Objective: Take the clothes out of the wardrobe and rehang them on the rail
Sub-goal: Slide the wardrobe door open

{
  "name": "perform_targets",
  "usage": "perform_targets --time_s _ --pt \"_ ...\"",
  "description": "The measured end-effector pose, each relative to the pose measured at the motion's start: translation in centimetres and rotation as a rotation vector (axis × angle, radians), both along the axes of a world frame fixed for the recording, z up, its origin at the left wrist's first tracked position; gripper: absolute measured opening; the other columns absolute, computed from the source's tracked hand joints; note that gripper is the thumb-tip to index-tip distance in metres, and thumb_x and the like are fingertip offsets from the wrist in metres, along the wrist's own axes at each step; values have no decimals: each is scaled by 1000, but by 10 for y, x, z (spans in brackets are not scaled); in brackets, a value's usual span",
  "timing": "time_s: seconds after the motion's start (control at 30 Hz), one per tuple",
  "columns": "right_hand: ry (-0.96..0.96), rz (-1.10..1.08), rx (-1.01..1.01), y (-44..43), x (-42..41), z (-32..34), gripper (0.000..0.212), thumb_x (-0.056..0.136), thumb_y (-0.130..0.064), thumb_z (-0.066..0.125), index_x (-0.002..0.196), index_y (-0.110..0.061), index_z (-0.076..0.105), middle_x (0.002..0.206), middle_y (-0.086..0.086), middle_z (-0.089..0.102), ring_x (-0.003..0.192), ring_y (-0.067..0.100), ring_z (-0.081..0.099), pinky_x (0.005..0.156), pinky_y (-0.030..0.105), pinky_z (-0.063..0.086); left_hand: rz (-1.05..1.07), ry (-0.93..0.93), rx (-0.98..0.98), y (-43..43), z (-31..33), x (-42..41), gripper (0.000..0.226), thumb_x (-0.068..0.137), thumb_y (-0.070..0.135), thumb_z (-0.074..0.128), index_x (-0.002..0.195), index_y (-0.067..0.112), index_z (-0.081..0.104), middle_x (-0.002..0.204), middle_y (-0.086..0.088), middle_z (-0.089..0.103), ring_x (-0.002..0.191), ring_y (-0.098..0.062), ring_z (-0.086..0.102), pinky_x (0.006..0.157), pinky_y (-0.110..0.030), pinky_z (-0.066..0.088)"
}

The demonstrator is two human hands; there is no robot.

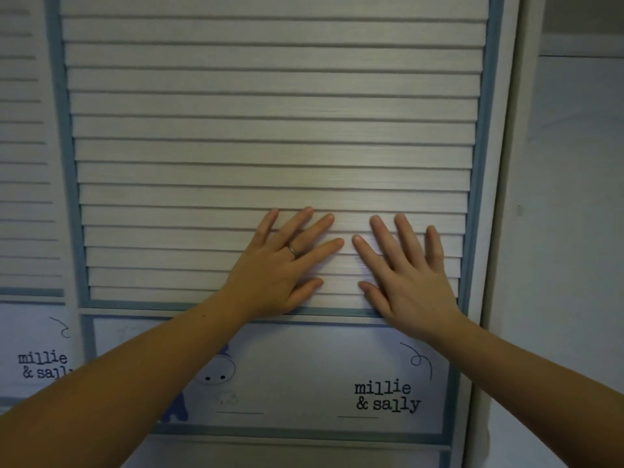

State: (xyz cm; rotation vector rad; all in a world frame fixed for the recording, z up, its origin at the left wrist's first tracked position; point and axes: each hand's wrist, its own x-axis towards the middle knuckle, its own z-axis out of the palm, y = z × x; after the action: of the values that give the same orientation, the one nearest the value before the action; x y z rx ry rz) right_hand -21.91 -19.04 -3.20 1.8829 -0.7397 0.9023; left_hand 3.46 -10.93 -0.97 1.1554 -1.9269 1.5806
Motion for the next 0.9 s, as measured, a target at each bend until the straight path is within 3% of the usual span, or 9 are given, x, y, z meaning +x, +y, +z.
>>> perform_targets --time_s 0.3,0.9 --pt "-31 36 -124 -7 19 1 67 97 -53 41 154 -21 27 161 12 17 148 38 14 112 66 18 -40 -10 -47 -3 -2 17 62 97 51 49 153 26 36 163 -4 25 151 -30 20 117 -62 19" --pt "-59 107 -124 26 118 0 65 97 -51 42 153 -22 28 161 11 18 148 37 15 112 66 18 5 0 -73 31 -4 111 61 96 49 51 151 26 40 161 -5 31 150 -30 24 114 -65 23"
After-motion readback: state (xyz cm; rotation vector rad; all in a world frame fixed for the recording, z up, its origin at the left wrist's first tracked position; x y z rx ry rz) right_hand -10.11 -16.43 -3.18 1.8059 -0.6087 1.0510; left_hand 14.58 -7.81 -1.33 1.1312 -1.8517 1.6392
